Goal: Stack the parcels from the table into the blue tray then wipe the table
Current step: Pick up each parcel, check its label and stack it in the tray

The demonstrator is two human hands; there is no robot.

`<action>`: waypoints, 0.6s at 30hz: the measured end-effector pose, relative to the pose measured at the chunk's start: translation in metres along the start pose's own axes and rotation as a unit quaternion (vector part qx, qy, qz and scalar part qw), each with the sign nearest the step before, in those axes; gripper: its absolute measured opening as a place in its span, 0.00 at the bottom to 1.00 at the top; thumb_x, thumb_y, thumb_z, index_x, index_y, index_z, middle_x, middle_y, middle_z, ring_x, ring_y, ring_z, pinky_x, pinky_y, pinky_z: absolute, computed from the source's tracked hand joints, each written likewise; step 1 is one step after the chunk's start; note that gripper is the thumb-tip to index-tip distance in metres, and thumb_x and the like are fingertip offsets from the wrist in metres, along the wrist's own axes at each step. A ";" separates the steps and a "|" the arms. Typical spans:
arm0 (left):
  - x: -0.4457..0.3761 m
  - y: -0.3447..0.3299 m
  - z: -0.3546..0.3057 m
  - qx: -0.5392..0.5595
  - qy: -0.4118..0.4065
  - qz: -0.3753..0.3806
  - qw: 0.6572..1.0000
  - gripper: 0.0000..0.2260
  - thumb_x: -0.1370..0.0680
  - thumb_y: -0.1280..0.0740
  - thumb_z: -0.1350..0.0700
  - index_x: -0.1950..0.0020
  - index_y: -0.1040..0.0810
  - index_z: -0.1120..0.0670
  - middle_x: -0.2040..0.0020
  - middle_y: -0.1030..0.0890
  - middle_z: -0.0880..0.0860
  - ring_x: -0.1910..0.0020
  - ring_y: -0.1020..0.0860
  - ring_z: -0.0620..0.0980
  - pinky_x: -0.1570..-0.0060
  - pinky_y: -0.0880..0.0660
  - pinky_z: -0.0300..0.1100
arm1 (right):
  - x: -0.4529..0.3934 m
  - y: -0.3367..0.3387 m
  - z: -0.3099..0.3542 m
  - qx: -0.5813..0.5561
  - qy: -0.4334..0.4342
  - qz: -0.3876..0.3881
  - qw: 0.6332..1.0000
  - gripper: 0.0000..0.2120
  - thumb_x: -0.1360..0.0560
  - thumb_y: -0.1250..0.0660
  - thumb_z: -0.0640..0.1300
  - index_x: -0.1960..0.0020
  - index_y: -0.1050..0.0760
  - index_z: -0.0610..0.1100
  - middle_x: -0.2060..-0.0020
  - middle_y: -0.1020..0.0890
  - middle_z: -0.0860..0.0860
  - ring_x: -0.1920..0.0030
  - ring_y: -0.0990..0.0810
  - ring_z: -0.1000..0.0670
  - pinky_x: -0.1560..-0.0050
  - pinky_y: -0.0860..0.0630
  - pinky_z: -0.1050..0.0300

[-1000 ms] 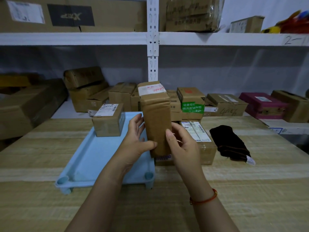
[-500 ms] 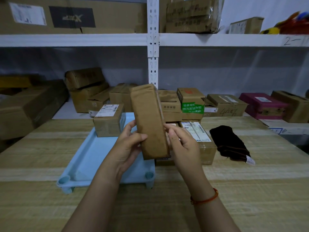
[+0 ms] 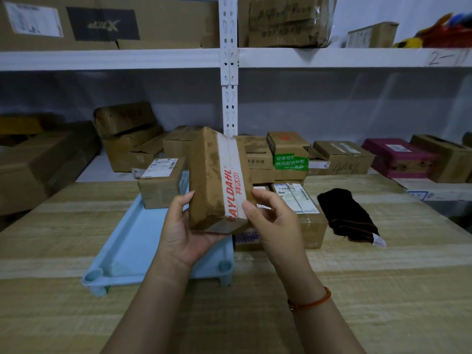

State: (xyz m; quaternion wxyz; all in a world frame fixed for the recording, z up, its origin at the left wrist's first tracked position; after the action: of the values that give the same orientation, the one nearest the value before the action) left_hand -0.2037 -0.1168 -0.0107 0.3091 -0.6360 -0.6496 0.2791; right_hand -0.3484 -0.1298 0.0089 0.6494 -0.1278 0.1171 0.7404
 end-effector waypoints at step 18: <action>-0.001 0.037 -0.077 -0.711 -0.102 -0.388 0.577 0.36 0.35 0.27 0.37 0.34 0.33 0.54 0.34 0.31 0.59 0.34 0.33 0.61 0.39 0.32 0.56 | 0.003 -0.064 -0.016 0.253 -0.031 0.123 0.959 0.17 0.20 0.37 0.46 0.31 0.28 0.51 0.41 0.21 0.50 0.47 0.22 0.53 0.44 0.24 0.55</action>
State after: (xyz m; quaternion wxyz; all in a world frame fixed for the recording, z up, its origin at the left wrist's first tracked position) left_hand -0.1209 -0.1190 0.0114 -0.2317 -0.3060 -0.8522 -0.3556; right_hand -0.2847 -0.1242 -0.0079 0.5675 0.0796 0.2953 0.7645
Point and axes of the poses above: each hand's wrist, its own x-axis away from the middle knuckle, its own y-axis out of the back of the hand, z = x × y, the point moved 9 cm from there along -x, towards the middle knuckle
